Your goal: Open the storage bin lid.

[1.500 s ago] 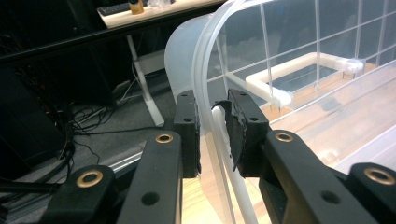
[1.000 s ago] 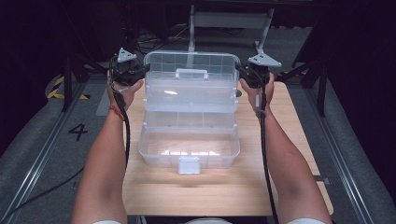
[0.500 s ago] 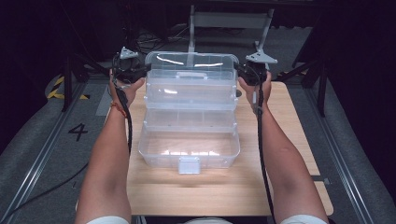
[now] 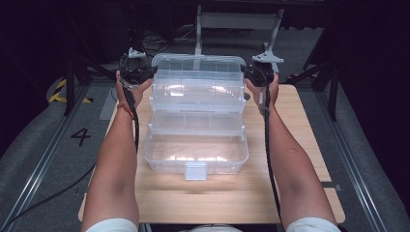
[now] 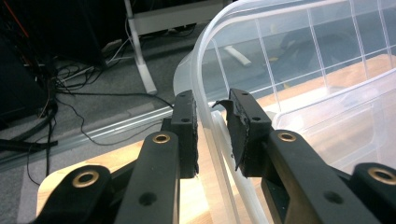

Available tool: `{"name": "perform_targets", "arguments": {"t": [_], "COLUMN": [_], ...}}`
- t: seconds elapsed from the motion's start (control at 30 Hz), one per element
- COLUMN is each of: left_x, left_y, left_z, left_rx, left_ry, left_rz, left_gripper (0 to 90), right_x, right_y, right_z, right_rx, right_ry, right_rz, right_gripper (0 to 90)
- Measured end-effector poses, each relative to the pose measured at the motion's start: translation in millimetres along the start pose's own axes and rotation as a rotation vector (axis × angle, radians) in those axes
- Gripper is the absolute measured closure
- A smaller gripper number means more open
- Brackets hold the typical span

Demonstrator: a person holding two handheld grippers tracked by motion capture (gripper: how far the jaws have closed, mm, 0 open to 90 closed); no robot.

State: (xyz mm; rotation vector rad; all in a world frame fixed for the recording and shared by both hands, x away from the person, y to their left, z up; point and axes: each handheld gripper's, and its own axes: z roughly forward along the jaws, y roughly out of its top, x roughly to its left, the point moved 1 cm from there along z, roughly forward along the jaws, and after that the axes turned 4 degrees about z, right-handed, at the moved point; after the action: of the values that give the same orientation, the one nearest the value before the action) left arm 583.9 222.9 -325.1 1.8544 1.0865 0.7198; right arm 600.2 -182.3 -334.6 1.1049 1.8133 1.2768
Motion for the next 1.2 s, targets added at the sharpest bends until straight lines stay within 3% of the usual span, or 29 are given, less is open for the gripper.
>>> {"name": "perform_targets", "arguments": {"t": [0.17,0.6,0.93,1.1,1.2], "left_x": [0.1,4.0,4.7,6.1,6.0], "left_y": [0.1,-1.7,-4.7,-7.4,-9.9], "left_z": [4.3,10.5,19.3,23.2,25.5], "left_rx": [0.017,0.032,0.061,0.067,0.095], "left_ry": [0.011,-0.006,0.006,0.002,0.016], "left_rz": [0.01,-0.006,0.024,0.019,0.046], "left_gripper": [73.0,72.7,70.1,68.8,69.5], "right_x": [-0.2,-1.6,-2.5,-2.9,-3.2], "right_y": [-2.6,-7.0,-10.7,-12.4,-16.0], "right_z": [3.9,10.4,18.3,21.3,24.7], "right_rx": [0.011,0.019,0.039,0.049,0.081], "right_ry": [-0.007,-0.003,-0.008,-0.011,-0.025], "right_rz": [-0.004,0.009,0.019,0.031,0.018], "right_gripper": [78.8,78.1,77.5,77.3,76.8]}}
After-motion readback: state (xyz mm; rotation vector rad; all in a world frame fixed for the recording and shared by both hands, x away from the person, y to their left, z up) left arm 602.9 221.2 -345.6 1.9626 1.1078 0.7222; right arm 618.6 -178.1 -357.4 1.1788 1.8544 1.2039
